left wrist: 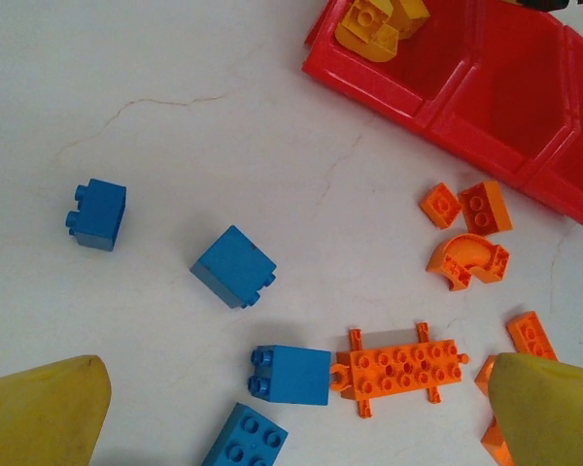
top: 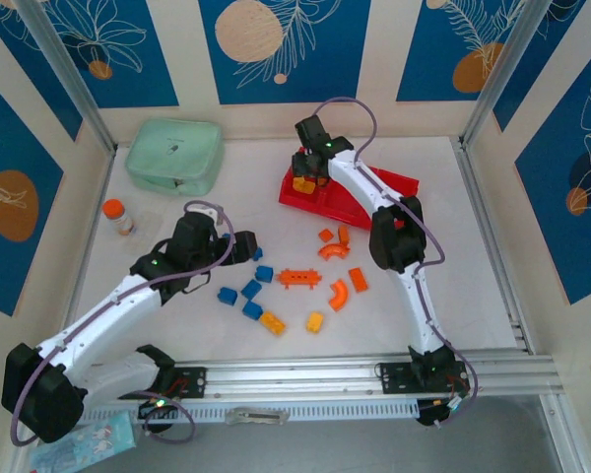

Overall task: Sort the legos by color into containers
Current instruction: Place the lego in the container.

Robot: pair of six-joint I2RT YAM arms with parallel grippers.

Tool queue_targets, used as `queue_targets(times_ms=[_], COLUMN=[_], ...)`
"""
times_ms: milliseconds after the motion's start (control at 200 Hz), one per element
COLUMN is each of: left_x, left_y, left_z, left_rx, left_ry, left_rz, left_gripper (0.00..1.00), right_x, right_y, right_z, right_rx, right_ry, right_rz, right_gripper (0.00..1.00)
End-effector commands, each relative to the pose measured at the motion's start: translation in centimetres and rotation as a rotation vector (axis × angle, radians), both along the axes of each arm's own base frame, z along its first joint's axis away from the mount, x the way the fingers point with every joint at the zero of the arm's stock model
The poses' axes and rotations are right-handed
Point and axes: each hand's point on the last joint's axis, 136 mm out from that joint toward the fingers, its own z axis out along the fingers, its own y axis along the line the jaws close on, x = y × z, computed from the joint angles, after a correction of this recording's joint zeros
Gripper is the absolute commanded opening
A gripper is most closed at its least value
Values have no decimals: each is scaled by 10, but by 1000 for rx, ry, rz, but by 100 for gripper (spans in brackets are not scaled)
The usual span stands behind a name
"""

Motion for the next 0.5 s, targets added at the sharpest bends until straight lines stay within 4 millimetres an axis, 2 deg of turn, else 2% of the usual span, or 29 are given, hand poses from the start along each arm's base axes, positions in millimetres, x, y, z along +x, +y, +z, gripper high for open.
queue_targets(times_ms=[0, 80, 220, 295, 495], left_x=[3, -2, -13, -20, -44], left_y=[-4, -4, -2, -3, -8], left_z=[15, 15, 17, 18, 9], left_rx=[-43, -58, -79, -97, -128], left_ry=[-32, -26, -13, -16, 46], left_rz=[-15, -21, -36, -55, -131], left_gripper=[99, 99, 99, 99, 99], right_x=[-27, -51, -97, -122, -194], right_y=[13, 22, 26, 24, 11], right_z=[40, 47, 46, 46, 29], right_rx=[44, 68, 93, 105, 76], right_ry=[-32, -33, 4, 26, 111], right_rz=[58, 97, 126, 132, 125], right_gripper=[65, 68, 72, 74, 78])
